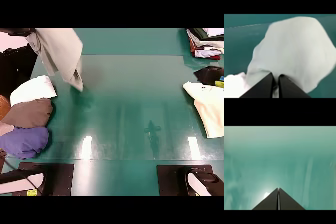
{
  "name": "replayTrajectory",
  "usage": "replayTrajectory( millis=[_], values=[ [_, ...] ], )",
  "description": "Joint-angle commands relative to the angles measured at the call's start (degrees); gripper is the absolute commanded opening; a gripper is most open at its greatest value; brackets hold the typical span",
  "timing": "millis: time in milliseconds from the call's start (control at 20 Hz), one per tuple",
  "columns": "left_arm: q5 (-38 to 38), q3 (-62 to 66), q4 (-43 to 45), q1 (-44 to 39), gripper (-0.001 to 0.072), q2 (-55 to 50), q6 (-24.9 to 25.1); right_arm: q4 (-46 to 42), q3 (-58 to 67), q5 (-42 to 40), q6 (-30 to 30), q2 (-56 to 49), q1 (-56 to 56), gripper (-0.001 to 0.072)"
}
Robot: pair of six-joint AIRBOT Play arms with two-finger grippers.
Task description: Fold the shirts.
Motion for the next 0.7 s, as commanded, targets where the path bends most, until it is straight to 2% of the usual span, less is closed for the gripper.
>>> replayTrajectory(
  millis=[0,150,250,350,400,450,500,650],
  values=[
    [-6.56,-4.04,-0.37,-9.4,0.0023,6.86,-0.48,-0.04,0.07,-4.31,-0.02,2.78,0.02,0.0018],
    [-5.99,-11.56,-1.88,-19.39,0.0024,6.78,-1.77,0.04,0.07,-3.78,0.0,2.86,0.04,0.0018],
    [-0.55,-19.34,-6.56,-25.62,0.0025,6.78,-2.23,0.04,0.07,-3.8,0.0,2.86,0.02,0.0018],
    [8.94,-26.97,-12.39,-30.86,0.0028,6.78,-1.29,0.04,0.07,-3.67,0.0,2.86,0.04,0.0018],
    [14.51,-29.9,-14.64,-32.98,0.0242,6.78,0.07,0.04,0.07,-3.41,0.0,2.86,0.04,0.0018],
    [19.02,-31.58,-15.15,-34.29,0.0485,6.78,0.26,0.04,0.07,-3.02,0.02,2.86,0.04,0.0019],
    [21.81,-31.93,-14.6,-34.58,0.0529,6.71,0.92,0.04,0.07,-2.64,0.02,2.86,0.04,0.0019],
    [21.31,-29.16,-6.38,-29.05,0.0529,6.71,1.22,0.07,0.07,-1.42,0.02,2.86,0.04,0.0018]
  ],
)
